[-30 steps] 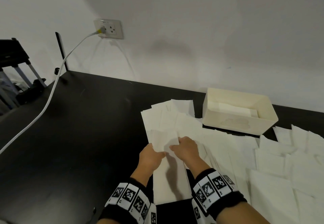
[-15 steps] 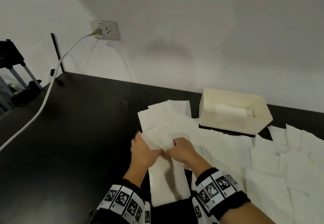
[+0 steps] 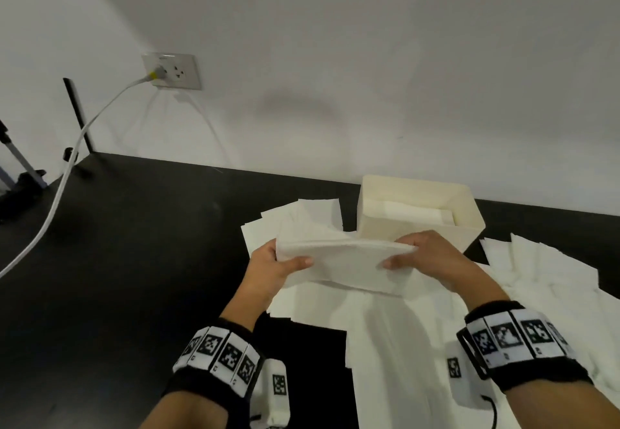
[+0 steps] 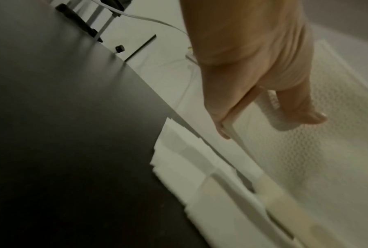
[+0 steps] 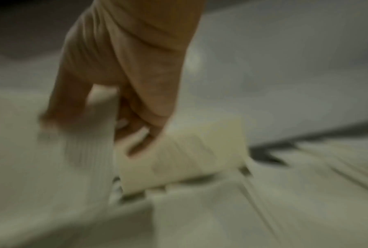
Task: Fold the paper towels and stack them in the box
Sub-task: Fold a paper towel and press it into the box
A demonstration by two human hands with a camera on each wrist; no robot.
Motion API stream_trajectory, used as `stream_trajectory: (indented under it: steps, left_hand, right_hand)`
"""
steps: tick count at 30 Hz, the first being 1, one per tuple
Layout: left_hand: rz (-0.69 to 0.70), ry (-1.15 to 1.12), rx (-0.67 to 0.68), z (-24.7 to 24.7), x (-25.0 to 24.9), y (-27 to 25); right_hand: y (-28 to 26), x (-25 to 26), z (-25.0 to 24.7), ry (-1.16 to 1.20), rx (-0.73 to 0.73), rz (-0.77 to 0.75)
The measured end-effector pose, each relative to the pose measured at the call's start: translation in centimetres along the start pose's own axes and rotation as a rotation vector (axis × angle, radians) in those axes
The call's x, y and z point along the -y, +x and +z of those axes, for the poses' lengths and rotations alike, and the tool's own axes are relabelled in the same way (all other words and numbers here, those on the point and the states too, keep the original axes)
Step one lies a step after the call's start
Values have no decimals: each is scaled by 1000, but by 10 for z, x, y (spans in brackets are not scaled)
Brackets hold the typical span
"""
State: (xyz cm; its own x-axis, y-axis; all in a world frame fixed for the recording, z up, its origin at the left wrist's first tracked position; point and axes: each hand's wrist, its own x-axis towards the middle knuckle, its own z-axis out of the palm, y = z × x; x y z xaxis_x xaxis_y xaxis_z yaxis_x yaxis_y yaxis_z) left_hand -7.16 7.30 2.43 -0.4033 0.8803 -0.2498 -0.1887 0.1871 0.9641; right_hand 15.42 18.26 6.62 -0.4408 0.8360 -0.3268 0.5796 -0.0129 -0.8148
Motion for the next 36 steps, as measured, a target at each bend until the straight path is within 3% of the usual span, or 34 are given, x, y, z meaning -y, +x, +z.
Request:
stream_trajectory:
  steps: [3,7,12,18,22,31,36]
  left_hand:
    - [1,51,12,8,18,4]
    - [-23,94,38,12,28,6]
    - [-3,109,29,23,32,8]
    - [22,51,67,13,25,8]
    - [-10,72,99,10,26,11]
    - [-21,146,88,9,25,19]
    - [-100,168,156,11,26,18]
  right_hand:
    - [-2,-32,8,343,-90,45]
    - [2,-63,28,452,-75,84]
    - [12,-65,46,529,-103,94]
    - [12,-65,31,582,-184,-30]
    - [14,-70,31,517,-96,18]
    - [15,-68,29,553,-125,26]
    - [16,-72,29,514,-45,58]
